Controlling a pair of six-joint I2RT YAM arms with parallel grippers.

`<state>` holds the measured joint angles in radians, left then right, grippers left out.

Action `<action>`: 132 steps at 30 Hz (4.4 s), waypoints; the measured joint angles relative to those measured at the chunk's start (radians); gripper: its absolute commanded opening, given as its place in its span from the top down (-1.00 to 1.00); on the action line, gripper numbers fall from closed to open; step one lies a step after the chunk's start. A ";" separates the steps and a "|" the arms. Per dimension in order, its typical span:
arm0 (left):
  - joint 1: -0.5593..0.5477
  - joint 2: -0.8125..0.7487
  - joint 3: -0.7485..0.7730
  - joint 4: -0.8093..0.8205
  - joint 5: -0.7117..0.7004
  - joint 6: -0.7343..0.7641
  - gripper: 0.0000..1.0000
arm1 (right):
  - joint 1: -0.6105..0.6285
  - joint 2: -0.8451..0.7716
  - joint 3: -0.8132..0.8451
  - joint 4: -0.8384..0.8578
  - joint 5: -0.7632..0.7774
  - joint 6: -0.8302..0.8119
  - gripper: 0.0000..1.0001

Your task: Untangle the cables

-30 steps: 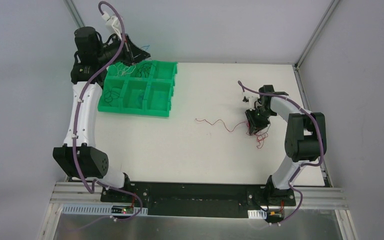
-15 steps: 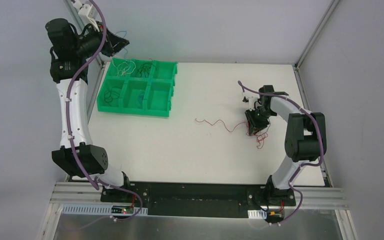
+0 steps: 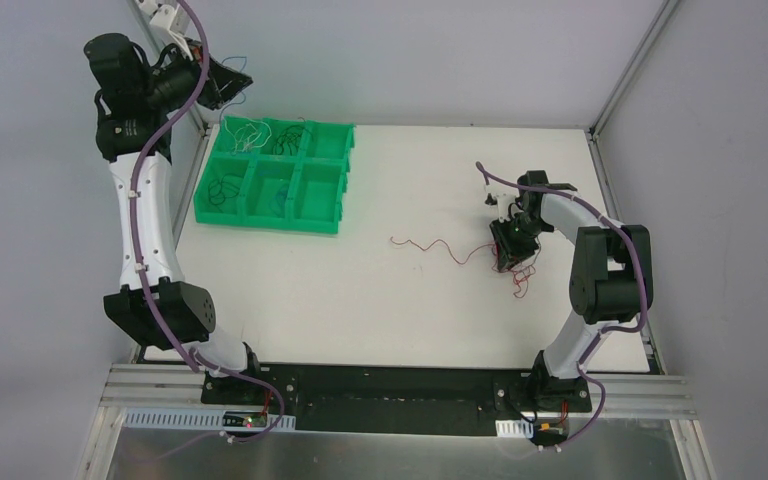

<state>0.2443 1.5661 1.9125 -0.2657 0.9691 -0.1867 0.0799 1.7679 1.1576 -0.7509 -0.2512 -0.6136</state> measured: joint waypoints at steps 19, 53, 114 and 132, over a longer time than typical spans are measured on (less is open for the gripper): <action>0.006 0.001 -0.161 -0.002 0.045 0.130 1.00 | 0.000 0.008 0.000 -0.021 0.000 0.000 0.39; -0.041 0.323 -0.339 -0.051 -0.008 0.443 0.35 | 0.037 0.035 0.013 -0.038 -0.005 0.001 0.56; -0.918 0.474 -0.619 0.345 -0.149 0.053 0.99 | 0.031 0.004 -0.004 0.090 -0.198 0.269 0.04; -0.746 -0.012 -0.428 0.093 -0.047 0.098 1.00 | 0.079 0.101 0.084 0.115 0.097 0.234 0.88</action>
<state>-0.5014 1.5539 1.4841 -0.1730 0.9222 -0.0887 0.1585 1.8694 1.2415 -0.6357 -0.1547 -0.3798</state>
